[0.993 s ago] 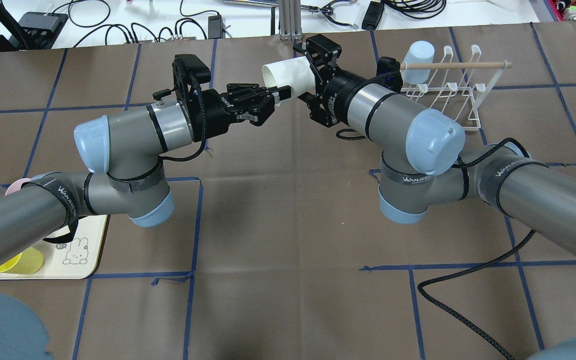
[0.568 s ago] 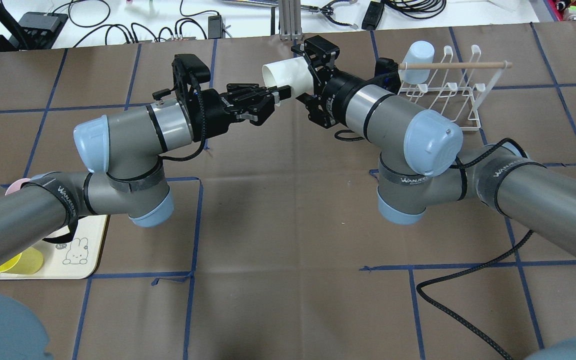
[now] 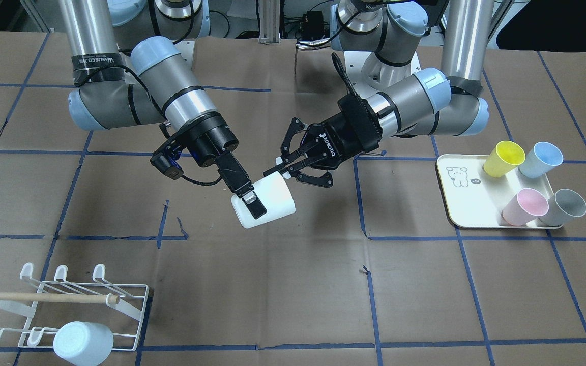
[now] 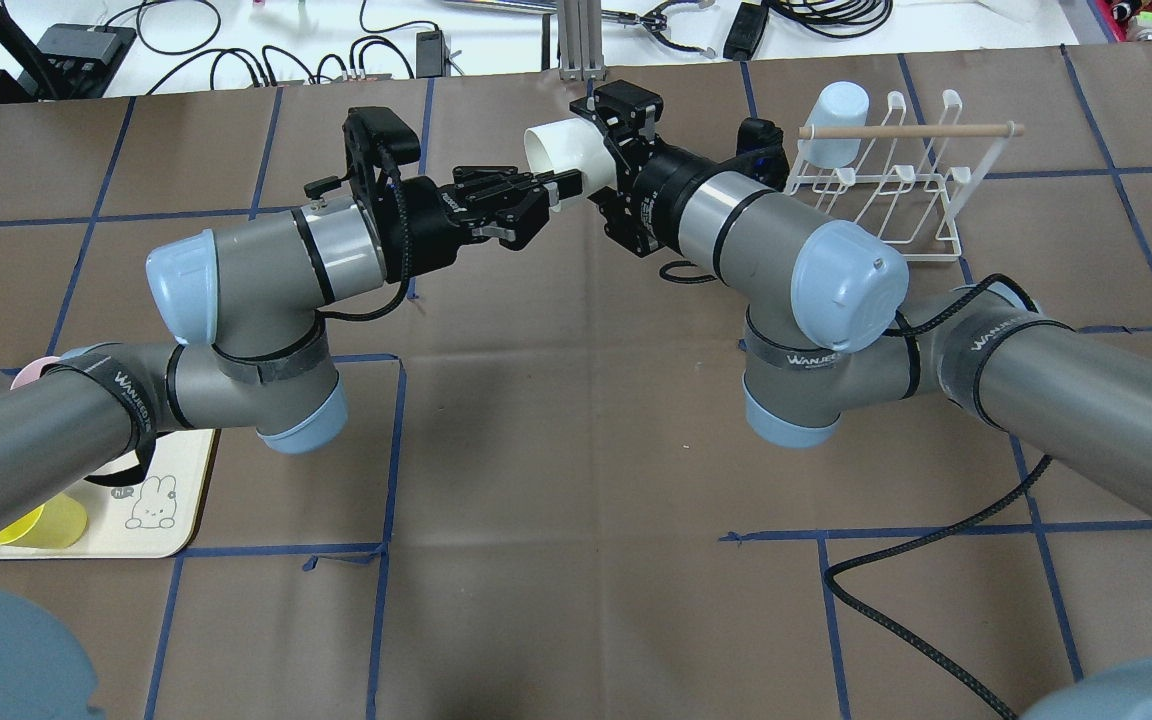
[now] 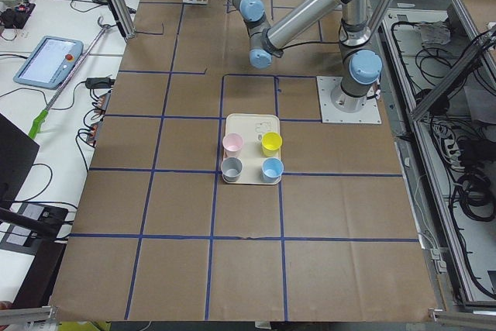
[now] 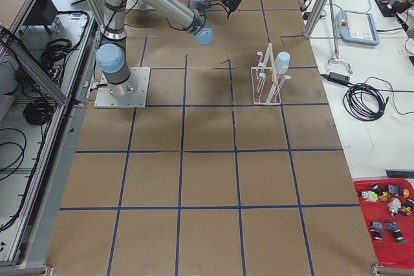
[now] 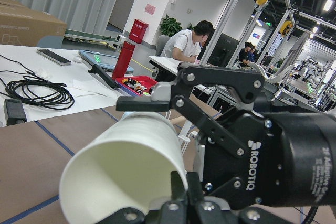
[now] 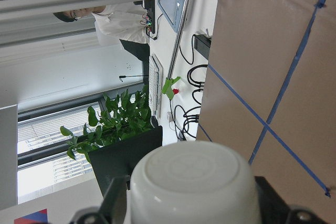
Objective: Transfer IKEA cup to right arm and place on rack
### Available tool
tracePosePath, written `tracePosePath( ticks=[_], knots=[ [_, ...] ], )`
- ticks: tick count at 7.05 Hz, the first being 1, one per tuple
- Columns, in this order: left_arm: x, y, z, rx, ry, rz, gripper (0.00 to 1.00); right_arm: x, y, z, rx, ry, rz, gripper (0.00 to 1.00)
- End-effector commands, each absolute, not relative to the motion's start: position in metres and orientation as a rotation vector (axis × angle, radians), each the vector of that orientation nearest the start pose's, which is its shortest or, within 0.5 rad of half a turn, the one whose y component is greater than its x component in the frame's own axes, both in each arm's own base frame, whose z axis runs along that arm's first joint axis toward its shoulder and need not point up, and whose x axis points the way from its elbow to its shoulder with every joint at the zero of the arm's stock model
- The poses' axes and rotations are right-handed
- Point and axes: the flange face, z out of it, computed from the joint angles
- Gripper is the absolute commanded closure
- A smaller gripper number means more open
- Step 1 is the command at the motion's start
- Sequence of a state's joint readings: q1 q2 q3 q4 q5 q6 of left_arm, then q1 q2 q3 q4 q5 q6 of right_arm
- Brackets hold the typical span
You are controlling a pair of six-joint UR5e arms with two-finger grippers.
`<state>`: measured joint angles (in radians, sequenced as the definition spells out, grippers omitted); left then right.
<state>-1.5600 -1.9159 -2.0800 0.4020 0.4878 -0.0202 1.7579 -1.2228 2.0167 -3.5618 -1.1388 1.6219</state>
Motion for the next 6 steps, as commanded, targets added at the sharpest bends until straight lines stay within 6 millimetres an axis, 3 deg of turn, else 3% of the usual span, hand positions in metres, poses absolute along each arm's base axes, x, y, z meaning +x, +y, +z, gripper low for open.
tracePosePath(
  ticks=[1, 3, 5, 6],
  knots=[
    [-0.216, -0.4893, 0.3359, -0.649, -1.816, 1.123, 0.88, 0.2723, -0.4994, 0.3444, 1.042, 1.629, -0.485, 0.35],
    [-0.2155, -0.491, 0.3372, -0.635, -1.823, 1.126, 0.76, 0.2723, -0.4993, 0.3446, 1.038, 1.631, -0.489, 0.47],
    [-0.2153, -0.493, 0.3366, -0.624, -1.827, 1.124, 0.26, 0.2724, -0.4989, 0.3455, 1.033, 1.632, -0.49, 0.51],
    [-0.2153, -0.4917, 0.3381, -0.617, -1.825, 1.124, 0.14, 0.2724, -0.4989, 0.3455, 1.032, 1.633, -0.491, 0.53]
  ],
)
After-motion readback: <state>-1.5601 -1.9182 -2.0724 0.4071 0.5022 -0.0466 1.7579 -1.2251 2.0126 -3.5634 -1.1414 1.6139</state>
